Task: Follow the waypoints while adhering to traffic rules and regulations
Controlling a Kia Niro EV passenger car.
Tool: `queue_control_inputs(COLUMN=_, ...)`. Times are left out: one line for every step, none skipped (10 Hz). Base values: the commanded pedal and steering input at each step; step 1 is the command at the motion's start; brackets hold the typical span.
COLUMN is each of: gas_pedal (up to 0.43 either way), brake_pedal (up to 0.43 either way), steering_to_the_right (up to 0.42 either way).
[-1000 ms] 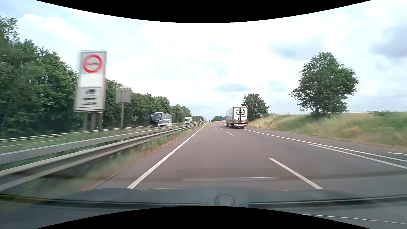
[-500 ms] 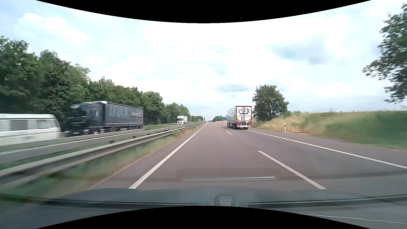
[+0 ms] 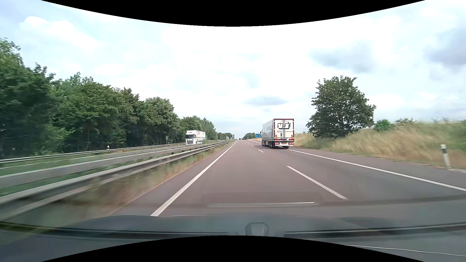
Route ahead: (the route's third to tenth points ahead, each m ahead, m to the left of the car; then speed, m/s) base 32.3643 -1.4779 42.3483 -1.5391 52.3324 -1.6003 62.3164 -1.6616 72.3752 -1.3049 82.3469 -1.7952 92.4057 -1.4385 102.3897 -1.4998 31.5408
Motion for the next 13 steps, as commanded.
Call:
queue_control_inputs(gas_pedal=0.248, brake_pedal=0.0, steering_to_the_right=-0.002)
queue_control_inputs(gas_pedal=0.248, brake_pedal=0.0, steering_to_the_right=-0.002)
queue_control_inputs(gas_pedal=0.248, brake_pedal=0.0, steering_to_the_right=-0.002)
queue_control_inputs(gas_pedal=0.248, brake_pedal=0.0, steering_to_the_right=-0.002)
queue_control_inputs(gas_pedal=0.248, brake_pedal=0.0, steering_to_the_right=-0.002)
queue_control_inputs(gas_pedal=0.248, brake_pedal=0.0, steering_to_the_right=-0.002)
queue_control_inputs(gas_pedal=0.248, brake_pedal=0.0, steering_to_the_right=-0.002)
queue_control_inputs(gas_pedal=0.248, brake_pedal=0.0, steering_to_the_right=-0.002)
queue_control_inputs(gas_pedal=0.248, brake_pedal=0.0, steering_to_the_right=-0.002)
queue_control_inputs(gas_pedal=0.248, brake_pedal=0.0, steering_to_the_right=-0.002)
queue_control_inputs(gas_pedal=0.248, brake_pedal=0.0, steering_to_the_right=-0.002)
queue_control_inputs(gas_pedal=0.248, brake_pedal=0.0, steering_to_the_right=-0.002)
queue_control_inputs(gas_pedal=0.248, brake_pedal=0.0, steering_to_the_right=-0.002)
